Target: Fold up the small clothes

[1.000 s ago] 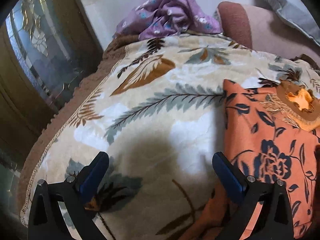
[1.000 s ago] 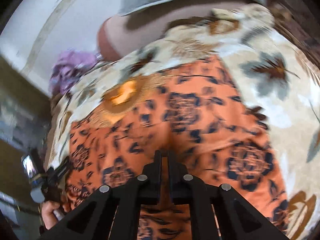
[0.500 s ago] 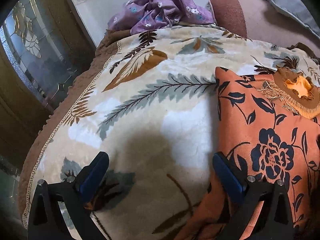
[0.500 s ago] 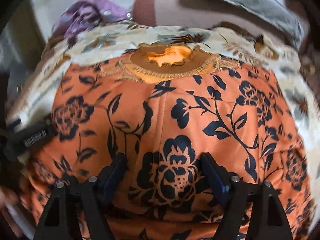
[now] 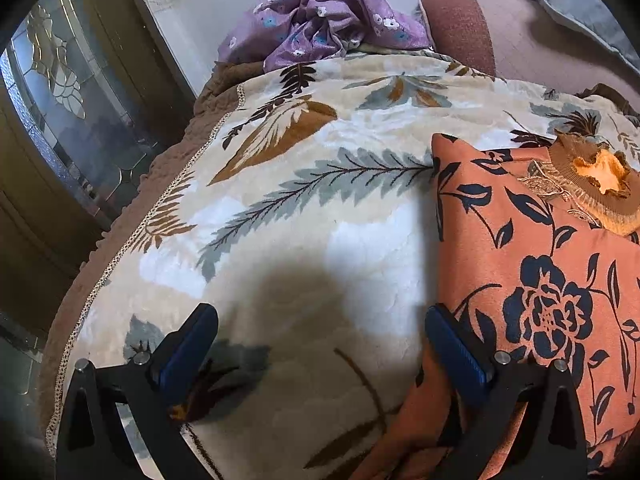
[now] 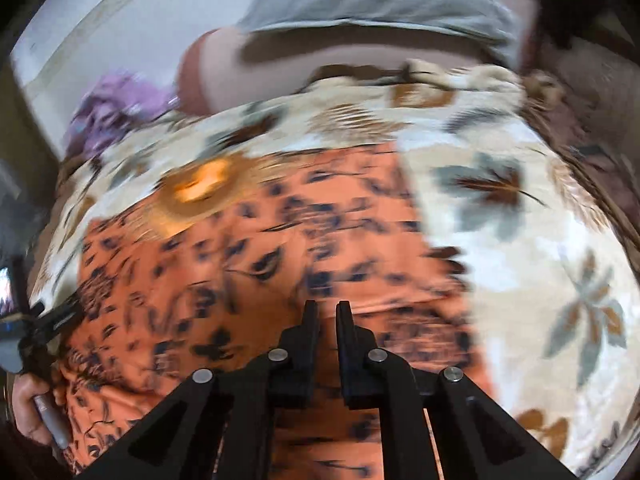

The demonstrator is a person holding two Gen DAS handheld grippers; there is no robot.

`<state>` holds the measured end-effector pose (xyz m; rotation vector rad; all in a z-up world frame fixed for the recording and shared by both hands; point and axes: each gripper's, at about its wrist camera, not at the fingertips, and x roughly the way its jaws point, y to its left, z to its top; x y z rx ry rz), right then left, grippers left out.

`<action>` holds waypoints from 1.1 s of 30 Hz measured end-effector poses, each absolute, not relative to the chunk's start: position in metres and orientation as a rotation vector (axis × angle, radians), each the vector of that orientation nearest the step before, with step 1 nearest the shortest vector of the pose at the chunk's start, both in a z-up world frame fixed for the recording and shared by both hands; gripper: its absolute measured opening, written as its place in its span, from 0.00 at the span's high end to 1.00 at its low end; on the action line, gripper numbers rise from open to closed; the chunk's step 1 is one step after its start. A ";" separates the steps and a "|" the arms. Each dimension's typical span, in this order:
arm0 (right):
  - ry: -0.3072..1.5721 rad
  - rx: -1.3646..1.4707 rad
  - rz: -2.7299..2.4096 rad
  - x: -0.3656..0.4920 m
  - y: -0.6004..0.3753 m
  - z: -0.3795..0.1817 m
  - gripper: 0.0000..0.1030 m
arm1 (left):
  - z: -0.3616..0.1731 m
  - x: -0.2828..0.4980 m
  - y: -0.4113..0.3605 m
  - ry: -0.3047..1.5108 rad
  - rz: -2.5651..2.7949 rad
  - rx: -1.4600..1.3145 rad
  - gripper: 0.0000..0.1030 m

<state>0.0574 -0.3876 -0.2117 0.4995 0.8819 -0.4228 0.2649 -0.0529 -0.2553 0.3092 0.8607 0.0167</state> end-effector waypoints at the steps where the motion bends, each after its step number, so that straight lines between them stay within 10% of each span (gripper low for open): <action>1: 0.880 0.585 -0.387 0.053 -0.397 -0.216 0.91 | -0.255 0.264 -0.053 0.859 0.018 0.311 0.00; 7: 0.816 0.827 -0.363 0.040 -0.429 -0.230 0.74 | -0.256 0.264 -0.054 0.855 0.018 0.311 0.00; 11: 0.757 0.827 -0.313 0.040 -0.431 -0.226 0.24 | -0.256 0.264 -0.054 0.847 0.024 0.321 0.00; 20: 0.831 0.934 -0.272 0.062 -0.448 -0.262 0.27 | -0.256 0.263 -0.055 0.844 0.029 0.325 0.00; 23: 0.903 0.735 -0.252 0.077 -0.418 -0.256 0.73 | -0.255 0.263 -0.056 0.842 0.033 0.328 0.00; 25: 0.884 0.630 -0.248 0.079 -0.400 -0.241 0.84 | -0.255 0.263 -0.056 0.840 0.034 0.329 0.00; 33: 0.579 0.345 -0.328 0.077 -0.383 -0.152 0.81 | -0.255 0.261 -0.059 0.823 0.035 0.338 0.00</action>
